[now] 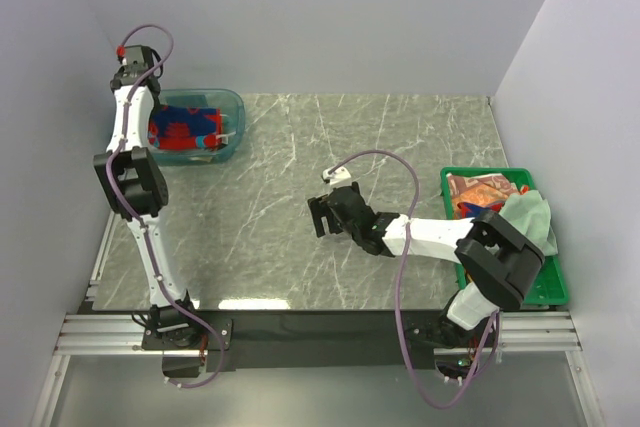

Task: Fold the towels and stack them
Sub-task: Neatly place the folded towel into the bin

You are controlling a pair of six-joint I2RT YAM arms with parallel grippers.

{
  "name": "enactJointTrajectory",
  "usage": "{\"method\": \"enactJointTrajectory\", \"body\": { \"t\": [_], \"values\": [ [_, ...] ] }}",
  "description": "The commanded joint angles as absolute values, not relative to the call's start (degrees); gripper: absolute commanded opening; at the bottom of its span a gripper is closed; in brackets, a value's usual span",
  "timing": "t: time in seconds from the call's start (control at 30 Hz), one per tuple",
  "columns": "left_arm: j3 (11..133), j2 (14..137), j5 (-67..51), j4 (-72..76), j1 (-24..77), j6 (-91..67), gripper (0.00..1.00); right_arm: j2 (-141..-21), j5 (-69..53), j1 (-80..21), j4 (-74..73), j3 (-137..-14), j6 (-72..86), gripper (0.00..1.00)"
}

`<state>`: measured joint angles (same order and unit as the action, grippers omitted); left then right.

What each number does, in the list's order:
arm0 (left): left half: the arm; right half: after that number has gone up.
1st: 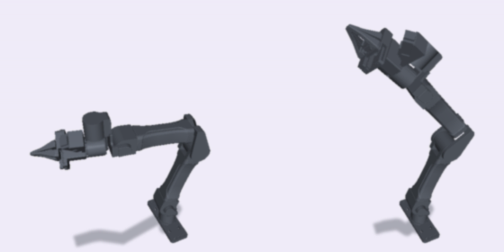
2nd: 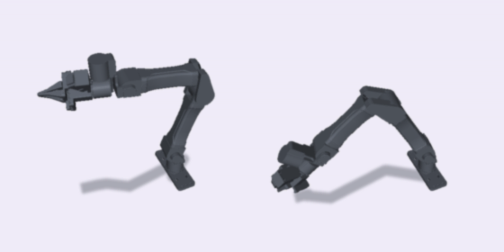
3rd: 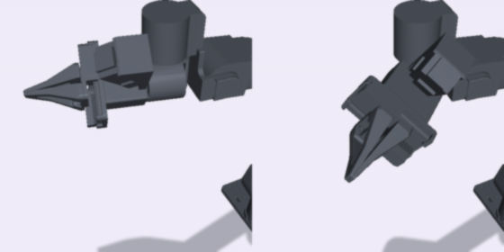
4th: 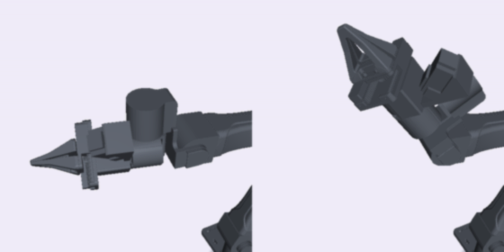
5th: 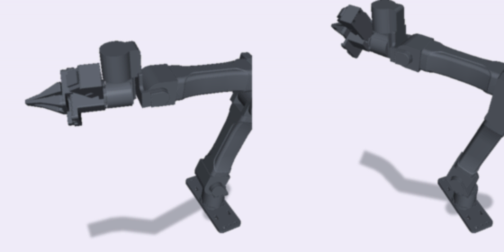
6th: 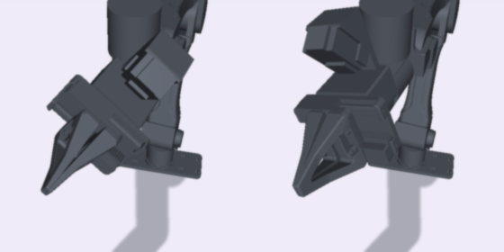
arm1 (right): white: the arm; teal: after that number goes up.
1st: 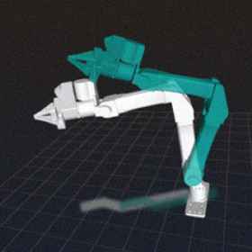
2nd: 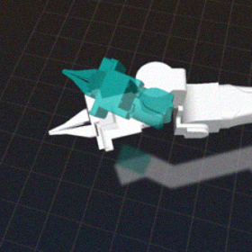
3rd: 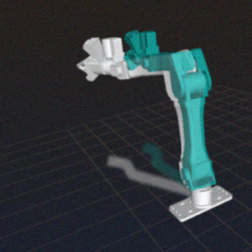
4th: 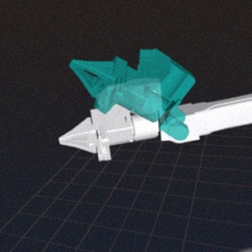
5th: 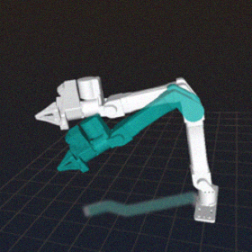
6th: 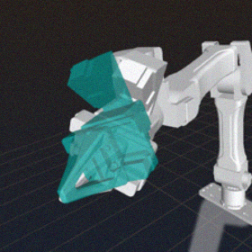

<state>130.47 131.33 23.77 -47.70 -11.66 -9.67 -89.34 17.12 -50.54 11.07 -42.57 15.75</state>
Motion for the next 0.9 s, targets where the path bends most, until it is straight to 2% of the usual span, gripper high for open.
{"method": "enactJointTrajectory", "body": {
  "t": [0.0, 0.57, 0.73, 0.87],
  "values": [
    [130.4, 132.0, 28.0, -45.3, -11.8, -8.3, 0.09, -90.3, 18.3, -51.2, 11.3, -45.0, 15.0, 0.88],
    [129.1, 134.7, 37.5, -38.1, -11.3, -5.2, 0.11, -90.9, 18.7, -52.0, 10.6, -45.8, 14.7, 0.88],
    [128.9, 136.6, 40.2, -36.7, -11.3, -4.2, 0.25, -91.7, 19.0, -52.4, 10.0, -46.6, 14.2, 0.88],
    [128.4, 137.1, 42.3, -35.2, -11.3, -3.7, 0.3, -92.0, 19.2, -52.7, 9.6, -47.0, 14.0, 0.88]
  ]
}}
